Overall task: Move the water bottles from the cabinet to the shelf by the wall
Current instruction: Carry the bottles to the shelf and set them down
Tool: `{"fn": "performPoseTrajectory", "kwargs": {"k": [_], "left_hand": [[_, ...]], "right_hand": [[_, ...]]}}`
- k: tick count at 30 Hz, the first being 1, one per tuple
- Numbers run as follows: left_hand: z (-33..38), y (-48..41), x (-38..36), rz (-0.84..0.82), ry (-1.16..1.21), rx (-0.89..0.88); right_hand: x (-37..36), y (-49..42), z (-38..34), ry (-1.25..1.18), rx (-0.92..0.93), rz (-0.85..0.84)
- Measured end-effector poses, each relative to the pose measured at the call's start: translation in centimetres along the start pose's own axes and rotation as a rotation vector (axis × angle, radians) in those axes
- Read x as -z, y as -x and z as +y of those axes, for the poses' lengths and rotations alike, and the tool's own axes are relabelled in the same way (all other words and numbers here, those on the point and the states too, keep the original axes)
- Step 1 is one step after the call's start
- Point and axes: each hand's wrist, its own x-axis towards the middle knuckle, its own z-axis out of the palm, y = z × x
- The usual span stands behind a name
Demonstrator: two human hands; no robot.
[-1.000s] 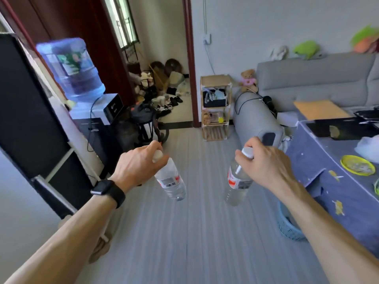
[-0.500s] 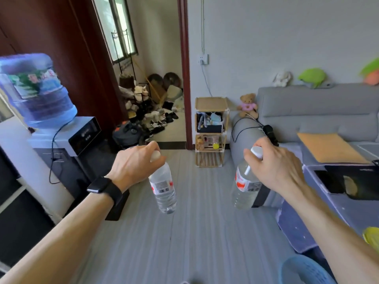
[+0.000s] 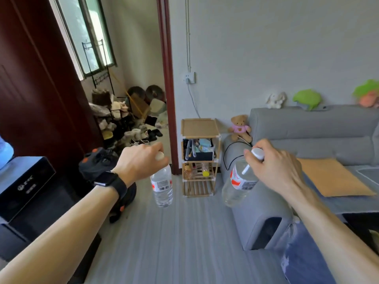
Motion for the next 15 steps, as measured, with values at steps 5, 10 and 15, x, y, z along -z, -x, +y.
{"fn": "performPoseTrajectory", "kwargs": {"k": [5, 10, 15], "left_hand": [[-0.8, -10.5, -3.3, 0.010, -0.011, 0.010], [-0.7, -20.1, -6.5, 0.004, -0.038, 0.002], [-0.8, -29.3, -9.8, -0.021, -0.033, 0.051]], "right_hand": [[-5.5, -9.8, 1.6, -0.037, 0.005, -0.023], [-11.5, -18.6, 4.2, -0.109, 0.010, -0.059], [-16.4, -28.5, 5.6, -0.147, 0.063, -0.118]]}}
